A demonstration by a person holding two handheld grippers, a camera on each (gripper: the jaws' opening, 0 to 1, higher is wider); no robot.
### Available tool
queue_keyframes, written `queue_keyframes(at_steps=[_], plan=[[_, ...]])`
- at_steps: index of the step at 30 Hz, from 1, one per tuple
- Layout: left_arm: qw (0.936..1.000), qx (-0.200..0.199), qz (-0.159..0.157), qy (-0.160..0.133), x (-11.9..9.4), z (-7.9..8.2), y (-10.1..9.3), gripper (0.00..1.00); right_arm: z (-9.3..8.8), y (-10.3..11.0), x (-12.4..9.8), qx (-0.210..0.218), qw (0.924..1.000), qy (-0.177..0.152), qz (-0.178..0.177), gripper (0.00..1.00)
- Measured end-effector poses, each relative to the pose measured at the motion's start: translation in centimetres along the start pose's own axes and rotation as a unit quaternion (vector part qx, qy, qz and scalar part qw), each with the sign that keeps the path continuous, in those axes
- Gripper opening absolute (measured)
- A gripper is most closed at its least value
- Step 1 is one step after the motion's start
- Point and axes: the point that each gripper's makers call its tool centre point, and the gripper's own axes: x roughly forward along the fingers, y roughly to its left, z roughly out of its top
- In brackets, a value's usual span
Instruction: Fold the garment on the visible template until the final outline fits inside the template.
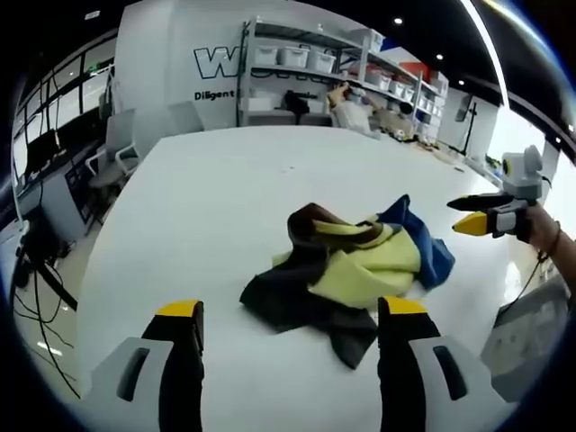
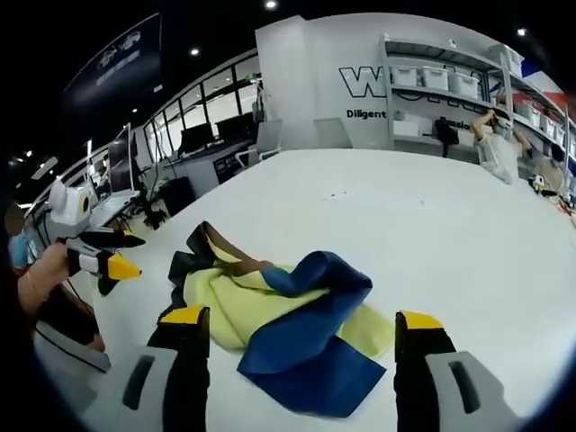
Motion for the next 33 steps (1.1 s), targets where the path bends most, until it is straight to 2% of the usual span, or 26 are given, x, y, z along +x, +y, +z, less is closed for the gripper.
queue_keyframes(at_steps=[3, 5, 15, 18, 23, 25, 28, 30, 31, 33], plan=[[1.0, 0.0, -0.002, 0.002, 0.7, -0.1, 0.3, 0.71, -0.6, -0.2, 1.0, 0.001, 0.9999, 0.012, 0.007, 0.73], [0.9999, 0.007, -0.013, 0.008, 1.4, -0.2, 0.3, 0.68, -1.1, -0.5, 1.7, -0.003, 0.9997, 0.023, -0.001, 0.69], [0.9997, 0.021, -0.001, 0.01, 4.1, -0.3, 1.2, 0.63, -1.8, -1.3, 3.7, 0.01, 0.9994, 0.031, -0.015, 0.68], [0.999, 0.032, -0.009, 0.029, 5.1, -1.1, 1.3, 0.6, -2.4, -1.6, 4.1, 0.012, 0.999, 0.039, -0.017, 0.65], [0.9979, 0.047, -0.021, 0.04, 6.2, -2.0, 0.9, 0.54, -3.4, -2.0, 4.5, 0.009, 0.9982, 0.051, -0.029, 0.52], [0.9979, 0.036, -0.029, 0.045, 6.5, -2.4, 0.9, 0.43, -3.8, -2.2, 4.7, 0.02, 0.9979, 0.053, -0.032, 0.51], [0.998, 0.03, -0.036, 0.044, 6.8, -2.6, 0.6, 0.42, -3.9, -2.4, 4.9, 0.051, 0.997, 0.047, -0.035, 0.47], [0.9978, 0.023, -0.043, 0.044, 6.9, -2.6, 0.4, 0.4, -4.1, -2.5, 4.9, 0.061, 0.9963, 0.049, -0.034, 0.4], [0.998, 0.019, -0.043, 0.043, 7.0, -2.7, 0.5, 0.38, -3.9, -2.8, 4.9, 0.07, 0.996, 0.039, -0.039, 0.36], [0.9982, 0.018, -0.039, 0.042, 7.0, -2.7, 0.6, 0.32, -4.1, -2.9, 5.0, 0.075, 0.9956, 0.043, -0.036, 0.26]])
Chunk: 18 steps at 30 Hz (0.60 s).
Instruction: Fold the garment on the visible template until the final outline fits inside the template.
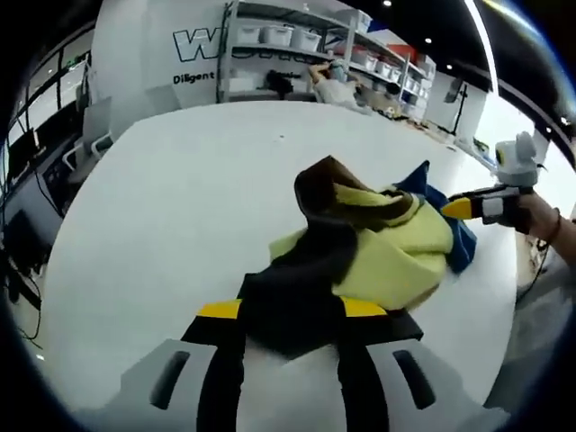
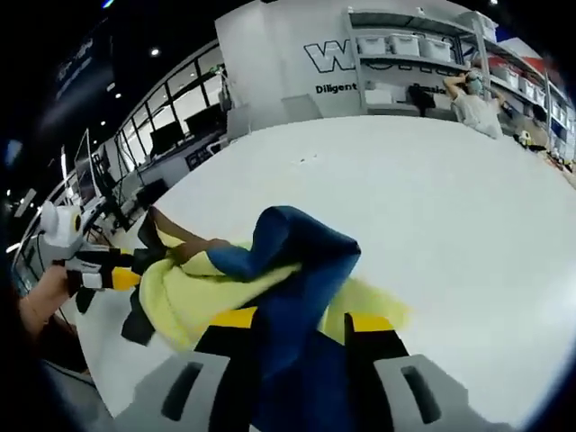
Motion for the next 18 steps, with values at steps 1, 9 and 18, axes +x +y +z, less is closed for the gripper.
queue_keyframes(at_steps=[1, 9, 18], plan=[[1.0, 0.003, 0.001, 0.006, 0.0, -0.2, 0.1, 0.24, 0.0, -0.1, 0.1, 0.005, 1.0, -0.001, -0.001, 0.2], [1.0, -0.006, -0.008, 0.002, -0.1, 0.0, 0.0, 0.01, 0.3, 0.0, -0.3, 0.002, 1.0, -0.003, 0.0, 0.0], [0.9992, -0.009, 0.01, -0.038, -1.9, 2.1, 0.6, 0.0, 1.5, -0.5, -1.2, -0.051, 0.9984, -0.017, -0.019, 0.0]])
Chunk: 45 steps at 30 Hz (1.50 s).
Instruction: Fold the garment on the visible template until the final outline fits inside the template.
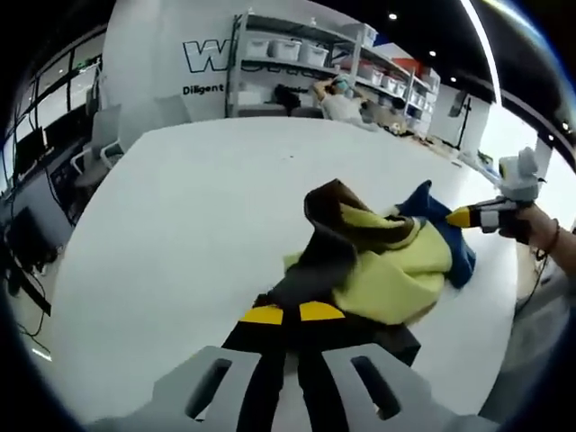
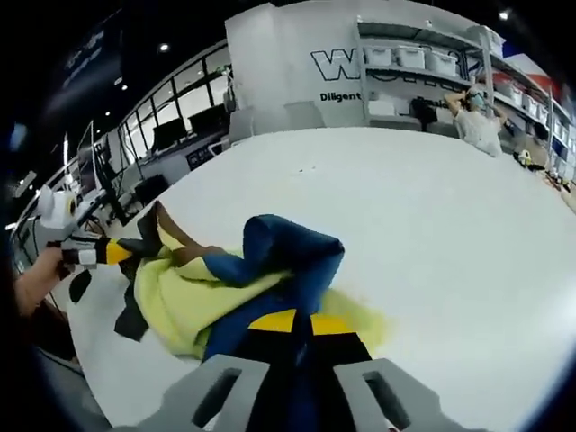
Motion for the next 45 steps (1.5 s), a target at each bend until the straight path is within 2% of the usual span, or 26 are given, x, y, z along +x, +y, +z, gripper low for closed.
queue_keyframes(at_steps=[3, 10, 21, 29, 33, 40, 42, 45], plan=[[0.9999, 0.012, 0.012, 0.0, -0.3, 0.6, 0.3, 0.0, 0.9, -0.6, -0.5, -0.024, 0.9996, -0.004, -0.017, 0.0], [0.9995, 0.018, 0.021, -0.013, -0.9, 3.6, 0.7, 0.0, 4.4, -2.4, -1.3, -0.05, 0.9978, -0.025, -0.037, 0.0], [0.9989, 0.031, 0.033, -0.013, -1.7, 5.3, 2.3, 0.0, 8.2, -4.9, -1.5, -0.069, 0.9948, -0.039, -0.063, 0.0], [0.999, 0.032, 0.02, -0.023, -1.7, 7.7, 2.8, 0.0, 10.7, -6.3, -1.2, -0.079, 0.9927, -0.043, -0.081, 0.0], [0.9991, 0.029, 0.022, -0.021, -1.4, 8.0, 3.5, 0.0, 11.4, -7.0, -0.9, -0.081, 0.9922, -0.044, -0.084, 0.0], [0.9986, 0.037, 0.036, -0.013, 0.4, 7.8, 5.4, 0.0, 10.9, -8.7, 1.0, -0.074, 0.9926, -0.026, -0.093, 0.0], [0.9985, 0.038, 0.038, -0.009, 1.0, 7.6, 5.7, 0.0, 10.9, -8.8, 1.4, -0.078, 0.9924, -0.026, -0.091, 0.0], [0.9985, 0.031, 0.044, 0.003, 2.3, 7.1, 6.4, 0.0, 10.4, -9.9, 2.7, -0.104, 0.9884, -0.008, -0.111, 0.0]])
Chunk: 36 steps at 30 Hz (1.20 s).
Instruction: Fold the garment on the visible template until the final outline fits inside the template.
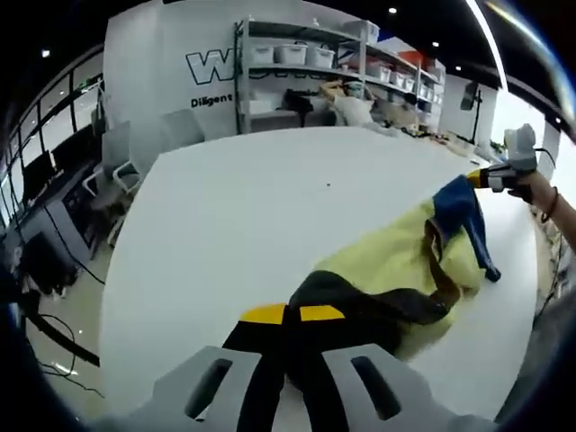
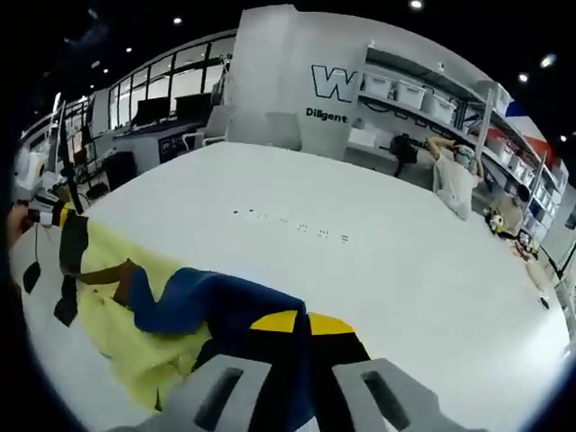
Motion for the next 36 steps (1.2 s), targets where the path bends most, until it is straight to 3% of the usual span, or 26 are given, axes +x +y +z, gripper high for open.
queue_keyframes(at_steps=[4, 14, 23, 27, 31, 33, 36], plan=[[0.9999, -0.008, 0.002, 0.008, 1.5, -0.3, 0.4, 0.0, -0.5, 0.0, 1.8, -0.012, 0.9999, 0.006, -0.003, 0.0], [0.9983, -0.023, 0.01, 0.053, 5.0, -2.2, 1.6, 0.0, -3.6, -0.6, 5.6, -0.047, 0.9969, 0.062, -0.011, 0.0], [0.9958, -0.04, 0.011, 0.082, 6.4, -4.0, 1.8, 0.0, -5.6, -0.5, 6.6, -0.055, 0.9944, 0.09, 0.003, 0.0], [0.9959, -0.039, 0.012, 0.081, 6.4, -3.9, 1.7, 0.02, -6.1, -0.4, 6.7, -0.039, 0.9948, 0.094, 0.007, 0.0], [0.9959, -0.032, 0.036, 0.076, 5.7, -3.5, 2.4, 0.2, -5.0, -0.3, 6.2, 0.045, 0.9972, 0.059, 0.009, 0.0], [0.996, -0.032, 0.036, 0.075, 5.3, -3.4, 2.3, 0.27, -4.7, -0.3, 5.7, 0.054, 0.9971, 0.051, 0.016, 0.02], [0.9978, -0.003, 0.025, 0.062, 4.5, -2.6, 1.6, 0.32, -4.3, 0.1, 4.9, 0.062, 0.9969, 0.042, 0.024, 0.2]])
